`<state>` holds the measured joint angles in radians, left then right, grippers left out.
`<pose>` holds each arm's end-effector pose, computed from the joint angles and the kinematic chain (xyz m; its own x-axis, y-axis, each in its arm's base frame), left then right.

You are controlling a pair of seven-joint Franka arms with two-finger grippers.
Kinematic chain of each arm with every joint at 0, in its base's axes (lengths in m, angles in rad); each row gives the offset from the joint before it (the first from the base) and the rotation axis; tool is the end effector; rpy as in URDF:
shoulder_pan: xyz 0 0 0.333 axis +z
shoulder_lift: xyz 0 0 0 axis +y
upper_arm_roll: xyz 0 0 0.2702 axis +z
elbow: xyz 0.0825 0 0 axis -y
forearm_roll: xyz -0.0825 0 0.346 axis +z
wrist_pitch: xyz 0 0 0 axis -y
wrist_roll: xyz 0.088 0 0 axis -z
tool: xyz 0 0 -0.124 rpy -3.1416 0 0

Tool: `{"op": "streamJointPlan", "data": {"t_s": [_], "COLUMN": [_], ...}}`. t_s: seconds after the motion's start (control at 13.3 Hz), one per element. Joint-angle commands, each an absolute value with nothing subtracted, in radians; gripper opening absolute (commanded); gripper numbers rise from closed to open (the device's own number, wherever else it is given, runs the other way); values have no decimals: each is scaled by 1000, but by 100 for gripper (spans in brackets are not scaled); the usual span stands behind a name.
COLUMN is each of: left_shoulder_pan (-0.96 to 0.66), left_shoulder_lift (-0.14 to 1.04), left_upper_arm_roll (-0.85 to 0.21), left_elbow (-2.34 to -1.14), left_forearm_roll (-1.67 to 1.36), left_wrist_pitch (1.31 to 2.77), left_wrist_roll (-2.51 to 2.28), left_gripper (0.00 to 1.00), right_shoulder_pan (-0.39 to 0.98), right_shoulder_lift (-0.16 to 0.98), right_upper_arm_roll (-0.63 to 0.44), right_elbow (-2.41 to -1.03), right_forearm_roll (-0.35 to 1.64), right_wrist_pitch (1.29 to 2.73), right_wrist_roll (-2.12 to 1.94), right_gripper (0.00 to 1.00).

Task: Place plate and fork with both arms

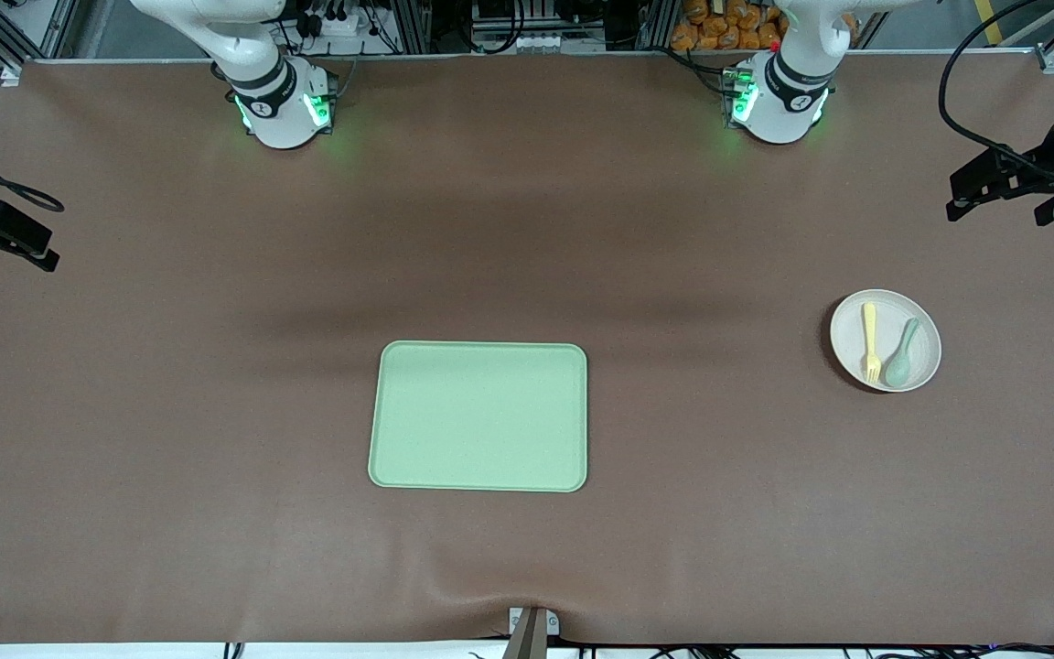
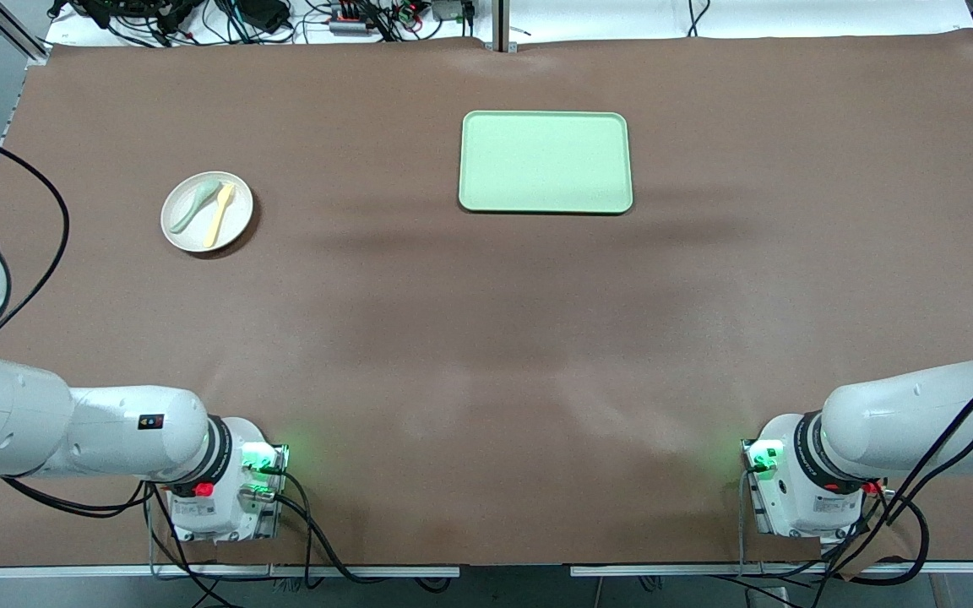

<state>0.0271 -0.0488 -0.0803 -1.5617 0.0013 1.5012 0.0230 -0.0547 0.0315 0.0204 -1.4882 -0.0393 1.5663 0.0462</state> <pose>0.4957 -0.0272 0.5842 0.9970 -0.0759 -0.0120 -0.0760 -0.9971 -0.0049 0.5255 -0.0231 0.5809 0.9956 -0.0806 0.0483 -0.0824 -0.9959 0.0364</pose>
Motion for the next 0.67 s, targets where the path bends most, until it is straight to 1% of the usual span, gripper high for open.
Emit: {"op": "streamJointPlan", "data": {"t_s": [0.0, 0.6], "left_shoulder_pan": [28, 31], "left_shoulder_lift": [-54, -46], "left_upper_arm_roll": [-83, -77], "left_elbow": [-1555, -1548], "left_forearm_roll": [25, 18], "left_wrist_pitch": [1496, 1497], "left_wrist_roll": [14, 12], "left_gripper": [100, 100], "right_shoulder_pan": [-54, -52], "right_shoulder_lift": [25, 26], "right_upper_arm_roll": [18, 18], "right_elbow": [-1486, -1488], "right_forearm_roll": [-25, -25], "right_wrist_pitch": [1559, 1557], "right_wrist_roll": [48, 48], "right_gripper": [100, 100]}}
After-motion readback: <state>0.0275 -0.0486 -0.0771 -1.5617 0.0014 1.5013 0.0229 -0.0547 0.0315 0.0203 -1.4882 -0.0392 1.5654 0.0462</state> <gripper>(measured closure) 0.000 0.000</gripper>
